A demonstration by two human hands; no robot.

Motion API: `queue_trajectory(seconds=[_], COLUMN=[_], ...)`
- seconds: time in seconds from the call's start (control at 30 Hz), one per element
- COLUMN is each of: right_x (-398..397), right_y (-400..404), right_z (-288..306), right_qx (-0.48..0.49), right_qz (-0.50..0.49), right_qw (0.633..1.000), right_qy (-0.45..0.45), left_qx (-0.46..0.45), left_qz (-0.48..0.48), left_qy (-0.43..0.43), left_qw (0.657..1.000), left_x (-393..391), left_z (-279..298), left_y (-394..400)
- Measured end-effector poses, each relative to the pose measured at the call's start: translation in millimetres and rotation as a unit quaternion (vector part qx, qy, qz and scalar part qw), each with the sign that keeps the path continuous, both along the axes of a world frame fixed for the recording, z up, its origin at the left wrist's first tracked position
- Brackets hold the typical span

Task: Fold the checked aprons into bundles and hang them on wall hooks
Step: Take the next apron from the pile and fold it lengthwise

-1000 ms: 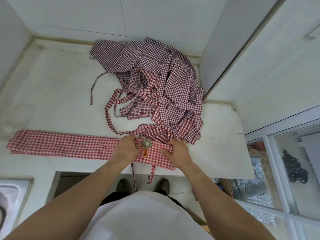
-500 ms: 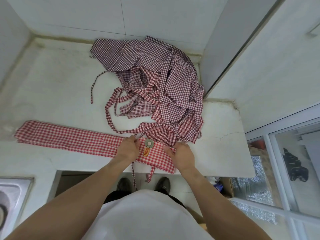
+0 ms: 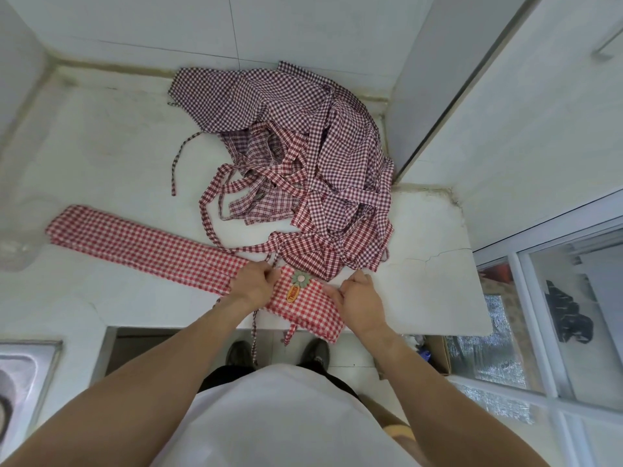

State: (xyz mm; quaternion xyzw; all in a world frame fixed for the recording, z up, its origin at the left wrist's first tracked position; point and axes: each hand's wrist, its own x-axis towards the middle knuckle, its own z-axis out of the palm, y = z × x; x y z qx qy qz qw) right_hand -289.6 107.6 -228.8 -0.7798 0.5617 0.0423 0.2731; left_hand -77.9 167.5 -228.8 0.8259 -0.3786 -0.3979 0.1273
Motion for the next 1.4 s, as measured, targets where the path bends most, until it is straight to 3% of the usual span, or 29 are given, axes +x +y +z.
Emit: queue_trajectory(seconds=[0.13,0.27,0.4,0.53,0.6,0.7,0.77,0.83,0.9,0.97,1.03,1.1,1.17,1.27,1.33,1.4], right_x=[5,2,4,11,15,23,26,28,29,32,35,40,42,45,48,51], right_y=[14,21,24,22,19,14,8,3,1,3,7,10,12,15,17,17], right_z=[10,11,12,32,40,55,65,76,85,92,93,89,77,58,48,42], right_qx=[-0.007,0.105,0.244,0.371,0.369,0.336,0.311,0.280,0.267,0.280,0.319,0.350,0.333,0.259,0.235,0.230], right_qz=[-0.055,-0.149,-0.269,-0.401,-0.405,-0.387,-0.368,-0.326,-0.283,-0.237,-0.210,-0.223,-0.237,-0.222,-0.225,-0.238], right_qw=[0.998,0.983,0.919,0.787,0.773,0.793,0.811,0.844,0.867,0.876,0.863,0.836,0.836,0.886,0.896,0.890], right_qy=[0.015,-0.017,-0.151,-0.287,-0.320,-0.330,-0.332,-0.321,-0.310,-0.312,-0.330,-0.358,-0.367,-0.314,-0.301,-0.315], left_qx=[-0.044,-0.113,-0.185,-0.224,-0.216,-0.141,-0.072,-0.005,0.028,0.044,0.044,0.033,0.027,0.029,0.022,0.004], left_qz=[0.043,0.045,0.017,-0.018,-0.072,-0.154,-0.131,-0.037,0.054,0.104,0.133,0.145,0.140,0.133,0.139,0.127], left_qy=[-0.024,-0.050,-0.059,-0.061,-0.066,-0.032,0.053,0.245,0.419,0.529,0.598,0.624,0.622,0.573,0.483,0.324], left_qw=[0.998,0.991,0.981,0.973,0.972,0.977,0.987,0.969,0.906,0.841,0.789,0.767,0.770,0.808,0.864,0.937], left_x=[-3,-8,-10,-5,-6,-19,-28,-33,-29,-22,-14,-5,3,11,16,24], left_z=[-5,-8,-12,-15,-12,6,22,34,36,35,33,30,29,28,28,23], left_y=[5,11,18,25,23,9,-2,-9,-13,-14,-13,-10,-6,-3,-4,-4])
